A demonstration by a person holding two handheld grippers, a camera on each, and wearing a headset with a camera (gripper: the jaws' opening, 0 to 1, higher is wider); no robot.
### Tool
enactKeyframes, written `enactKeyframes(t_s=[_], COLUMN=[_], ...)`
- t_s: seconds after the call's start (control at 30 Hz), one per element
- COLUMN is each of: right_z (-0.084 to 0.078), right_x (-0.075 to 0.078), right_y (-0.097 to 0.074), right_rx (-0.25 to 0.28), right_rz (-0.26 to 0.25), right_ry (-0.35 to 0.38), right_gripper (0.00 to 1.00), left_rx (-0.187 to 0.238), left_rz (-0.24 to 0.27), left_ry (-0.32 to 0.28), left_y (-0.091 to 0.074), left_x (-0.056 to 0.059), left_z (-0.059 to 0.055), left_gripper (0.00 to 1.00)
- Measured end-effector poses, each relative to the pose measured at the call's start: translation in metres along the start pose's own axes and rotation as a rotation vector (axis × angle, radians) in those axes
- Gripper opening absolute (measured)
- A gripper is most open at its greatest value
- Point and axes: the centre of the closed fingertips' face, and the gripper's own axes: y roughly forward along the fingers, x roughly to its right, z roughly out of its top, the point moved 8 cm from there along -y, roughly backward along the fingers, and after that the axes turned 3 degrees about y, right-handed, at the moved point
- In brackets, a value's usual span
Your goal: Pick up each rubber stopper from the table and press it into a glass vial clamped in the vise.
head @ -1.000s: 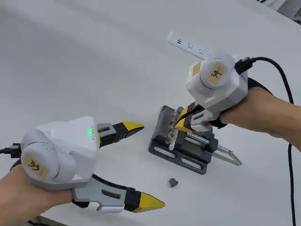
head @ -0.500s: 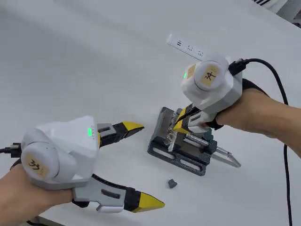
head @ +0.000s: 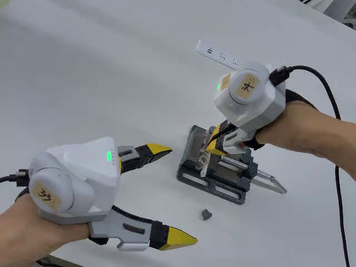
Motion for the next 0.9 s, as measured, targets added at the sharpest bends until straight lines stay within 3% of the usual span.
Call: enactKeyframes(t_s=[0.67,0.9], right_z=[-0.0082,-0.0104], right_x=[-0.0012,-0.0034], right_y=[-0.0034,-0.0049], right_rx=[0.106,0.127], right_rz=[-0.021,-0.025], right_ry=[0.057,0.076], right_gripper=[0.02,0.09], left_rx=[-0.022,-0.028], left_rz=[0.01,0.01], left_ry=[0.014,0.017], left_y=[-0.0073,-0.0091], left_x=[0.0023,0.004], left_z=[0.0041,0.0048], left_gripper=[0.87,0.87])
